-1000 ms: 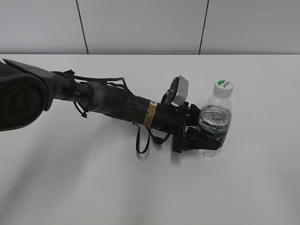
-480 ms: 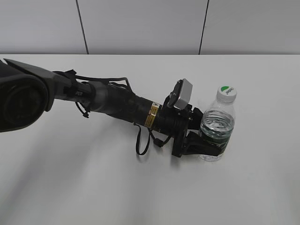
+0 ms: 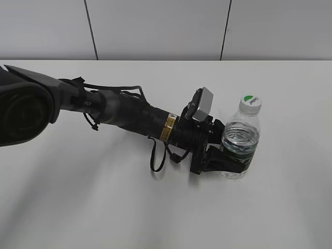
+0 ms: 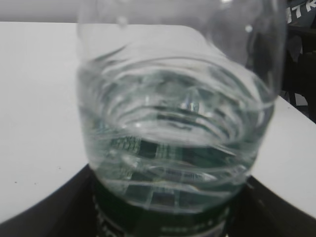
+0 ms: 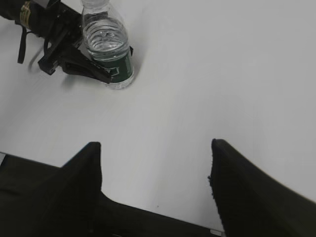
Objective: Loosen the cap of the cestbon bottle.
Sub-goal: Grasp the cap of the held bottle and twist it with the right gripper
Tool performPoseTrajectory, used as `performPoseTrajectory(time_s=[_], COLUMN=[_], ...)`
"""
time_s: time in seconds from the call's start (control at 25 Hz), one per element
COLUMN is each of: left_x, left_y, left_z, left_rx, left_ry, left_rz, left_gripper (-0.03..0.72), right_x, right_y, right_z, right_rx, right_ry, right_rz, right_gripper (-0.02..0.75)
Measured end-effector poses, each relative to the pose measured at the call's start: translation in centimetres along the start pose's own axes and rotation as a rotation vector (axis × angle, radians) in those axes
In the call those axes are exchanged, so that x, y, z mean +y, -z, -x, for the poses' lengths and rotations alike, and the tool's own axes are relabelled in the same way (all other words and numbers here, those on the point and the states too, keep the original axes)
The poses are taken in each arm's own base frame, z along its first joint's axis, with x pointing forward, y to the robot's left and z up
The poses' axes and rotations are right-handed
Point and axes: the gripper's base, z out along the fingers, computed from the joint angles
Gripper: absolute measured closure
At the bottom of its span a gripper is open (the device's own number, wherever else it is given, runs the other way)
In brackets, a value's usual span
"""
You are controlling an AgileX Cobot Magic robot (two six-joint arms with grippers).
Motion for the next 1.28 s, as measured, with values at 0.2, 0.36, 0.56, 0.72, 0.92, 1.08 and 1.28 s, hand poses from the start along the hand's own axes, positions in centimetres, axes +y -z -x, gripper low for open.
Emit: performPoseTrajectory(time_s=[0.2, 0.36, 0.56, 0.72, 0.92, 1.08, 1.28], left_x=[0.0, 0.0, 0.0, 0.0, 0.0, 0.0, 0.0], left_y=[0.0, 0.0, 0.0, 0.0, 0.0, 0.0, 0.0], left_z=[0.0, 0.0, 0.1, 0.0, 0.1, 0.0, 0.0], left_rx=[-0.001, -0.001, -0.002, -0.001, -0.002, -0.001, -0.001], left_ry=[0.000, 0.000, -0.001, -0.001, -0.001, -0.001, -0.001], left_rz=[-0.001, -0.001, -0.001, -0.001, -0.002, -0.003, -0.003], left_gripper=[0.181, 0.181, 0.181, 0.181, 0.181, 0.181, 0.181], right_x=[0.0, -0.1, -0.8, -1.3, -1.8, -0.3, 2.3], right_y=[-1.6, -4.0, -7.9, -10.3, -12.8, -14.6, -17.4], right_z=[3.5, 6.7, 11.0, 13.8, 16.2, 17.4, 18.0], right_rx=[0.033, 0.106, 0.226, 0.282, 0.371, 0.443, 0.578], right_ry=[-0.027, -0.114, -0.185, -0.216, -0.262, -0.242, -0.176], right_rz=[0.109, 0.201, 0.280, 0.319, 0.348, 0.381, 0.368], right_gripper=[0.216, 0.216, 0.216, 0.216, 0.216, 0.216, 0.216])
